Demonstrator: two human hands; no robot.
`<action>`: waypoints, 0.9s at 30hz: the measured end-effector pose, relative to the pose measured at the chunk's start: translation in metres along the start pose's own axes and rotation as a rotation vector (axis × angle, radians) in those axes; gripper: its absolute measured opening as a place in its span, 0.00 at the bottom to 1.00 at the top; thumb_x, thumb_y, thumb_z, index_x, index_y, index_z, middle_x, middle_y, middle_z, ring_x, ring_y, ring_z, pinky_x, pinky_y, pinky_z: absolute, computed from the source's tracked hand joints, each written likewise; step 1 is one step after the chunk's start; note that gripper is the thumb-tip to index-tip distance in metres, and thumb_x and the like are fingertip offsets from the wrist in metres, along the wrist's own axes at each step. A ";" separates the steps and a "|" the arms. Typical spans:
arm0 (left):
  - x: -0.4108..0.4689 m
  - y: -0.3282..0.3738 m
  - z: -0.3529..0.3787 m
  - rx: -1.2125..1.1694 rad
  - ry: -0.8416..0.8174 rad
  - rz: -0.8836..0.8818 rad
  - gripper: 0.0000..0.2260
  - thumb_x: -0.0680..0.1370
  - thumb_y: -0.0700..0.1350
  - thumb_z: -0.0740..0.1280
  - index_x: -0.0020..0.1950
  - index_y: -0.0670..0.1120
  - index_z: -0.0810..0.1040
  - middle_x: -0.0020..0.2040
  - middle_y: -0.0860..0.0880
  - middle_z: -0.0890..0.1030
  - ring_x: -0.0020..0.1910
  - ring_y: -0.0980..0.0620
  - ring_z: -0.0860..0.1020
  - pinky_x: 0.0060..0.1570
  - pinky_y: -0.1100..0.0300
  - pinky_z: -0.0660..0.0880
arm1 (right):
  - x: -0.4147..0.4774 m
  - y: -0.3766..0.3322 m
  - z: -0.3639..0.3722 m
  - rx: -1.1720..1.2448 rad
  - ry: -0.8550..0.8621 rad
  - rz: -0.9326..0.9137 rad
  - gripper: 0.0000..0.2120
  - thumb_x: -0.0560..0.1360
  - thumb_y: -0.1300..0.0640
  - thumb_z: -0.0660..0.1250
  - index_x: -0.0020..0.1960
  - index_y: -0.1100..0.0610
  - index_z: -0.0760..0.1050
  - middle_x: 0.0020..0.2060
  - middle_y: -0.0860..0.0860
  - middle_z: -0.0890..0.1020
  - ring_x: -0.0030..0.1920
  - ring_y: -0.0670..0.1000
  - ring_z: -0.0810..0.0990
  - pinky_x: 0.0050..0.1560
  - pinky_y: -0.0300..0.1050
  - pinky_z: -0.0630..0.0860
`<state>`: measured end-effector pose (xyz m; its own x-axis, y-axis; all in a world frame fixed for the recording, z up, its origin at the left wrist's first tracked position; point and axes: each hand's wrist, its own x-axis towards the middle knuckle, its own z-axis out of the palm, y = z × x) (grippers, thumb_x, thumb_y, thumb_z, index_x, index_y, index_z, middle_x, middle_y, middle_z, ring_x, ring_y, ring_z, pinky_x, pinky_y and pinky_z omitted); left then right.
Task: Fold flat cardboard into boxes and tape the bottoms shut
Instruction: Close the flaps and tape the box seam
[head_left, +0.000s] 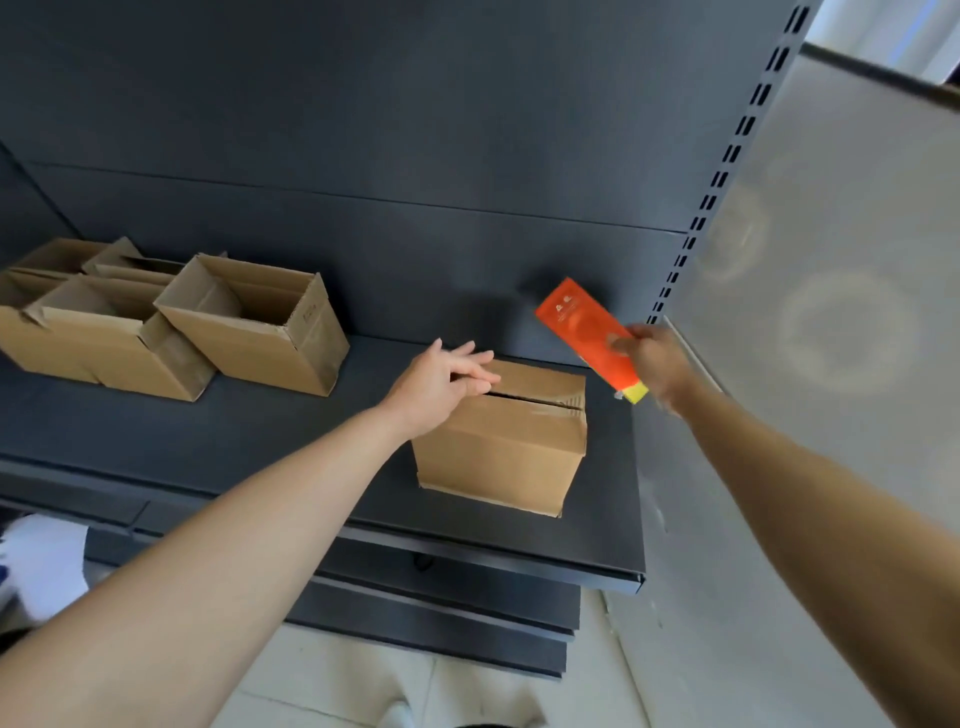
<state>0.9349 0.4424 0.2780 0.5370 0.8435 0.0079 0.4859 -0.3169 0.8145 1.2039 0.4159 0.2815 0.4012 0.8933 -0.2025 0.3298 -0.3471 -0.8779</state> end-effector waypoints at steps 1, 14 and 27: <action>0.000 0.001 0.000 -0.004 -0.004 -0.002 0.08 0.78 0.40 0.65 0.54 0.48 0.82 0.68 0.51 0.75 0.73 0.58 0.62 0.74 0.58 0.42 | -0.007 -0.011 -0.010 0.063 0.022 -0.037 0.08 0.77 0.58 0.64 0.43 0.62 0.77 0.38 0.59 0.78 0.32 0.52 0.77 0.35 0.46 0.72; -0.004 0.005 -0.005 0.037 -0.064 0.034 0.09 0.80 0.41 0.63 0.55 0.48 0.82 0.69 0.50 0.73 0.74 0.55 0.62 0.74 0.57 0.41 | -0.081 -0.070 -0.017 0.179 -0.128 -0.061 0.25 0.65 0.37 0.66 0.39 0.61 0.79 0.30 0.57 0.83 0.30 0.53 0.81 0.37 0.44 0.79; -0.014 0.059 -0.032 -0.836 -0.216 -0.210 0.18 0.79 0.55 0.61 0.50 0.40 0.77 0.41 0.46 0.80 0.39 0.49 0.80 0.44 0.56 0.80 | -0.084 -0.081 -0.010 0.036 -0.112 -0.062 0.25 0.69 0.39 0.67 0.45 0.63 0.78 0.35 0.59 0.83 0.31 0.54 0.81 0.38 0.46 0.79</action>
<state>0.9338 0.4253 0.3447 0.6530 0.7214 -0.2306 -0.0278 0.3271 0.9446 1.1517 0.3658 0.3737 0.2825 0.9396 -0.1930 0.3188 -0.2817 -0.9050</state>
